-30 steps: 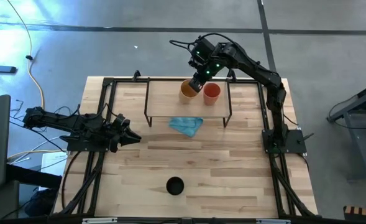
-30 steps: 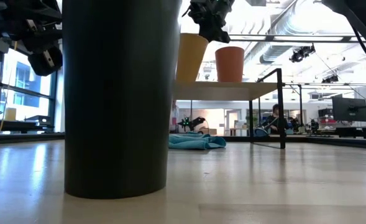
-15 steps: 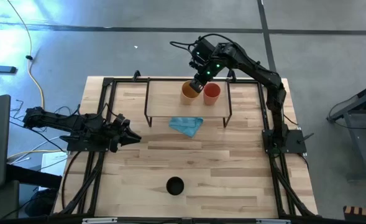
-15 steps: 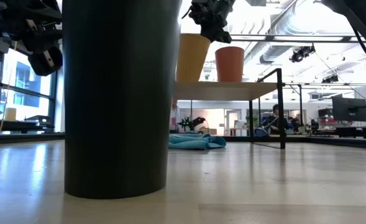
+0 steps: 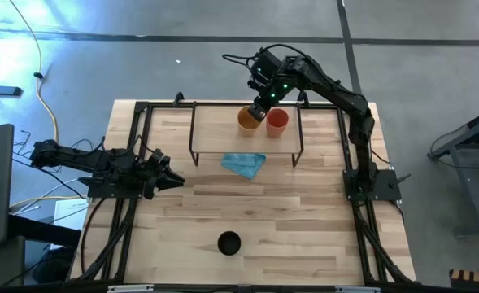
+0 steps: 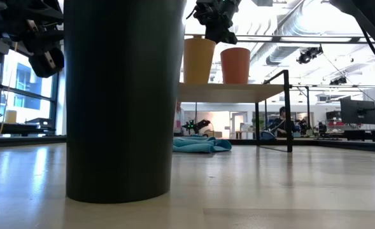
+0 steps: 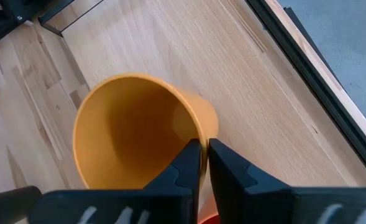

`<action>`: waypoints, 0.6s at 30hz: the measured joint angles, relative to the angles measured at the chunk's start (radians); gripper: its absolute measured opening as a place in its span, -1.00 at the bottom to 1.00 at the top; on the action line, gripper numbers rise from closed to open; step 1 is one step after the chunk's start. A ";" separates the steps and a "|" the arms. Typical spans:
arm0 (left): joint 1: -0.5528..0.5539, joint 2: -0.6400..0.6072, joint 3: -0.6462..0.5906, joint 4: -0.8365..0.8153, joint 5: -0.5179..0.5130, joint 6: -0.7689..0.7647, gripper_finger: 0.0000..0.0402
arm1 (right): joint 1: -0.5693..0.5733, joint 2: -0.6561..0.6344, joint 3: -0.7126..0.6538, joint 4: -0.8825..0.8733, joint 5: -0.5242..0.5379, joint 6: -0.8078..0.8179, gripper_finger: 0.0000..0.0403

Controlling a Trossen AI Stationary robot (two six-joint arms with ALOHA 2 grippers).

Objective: Stack small to large cups/mugs on shelf
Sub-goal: Put the yellow cup on the shelf

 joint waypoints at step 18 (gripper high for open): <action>0.000 0.000 0.000 0.000 0.009 -0.007 -0.54 | 0.000 0.057 0.000 0.008 -0.023 -0.007 -0.87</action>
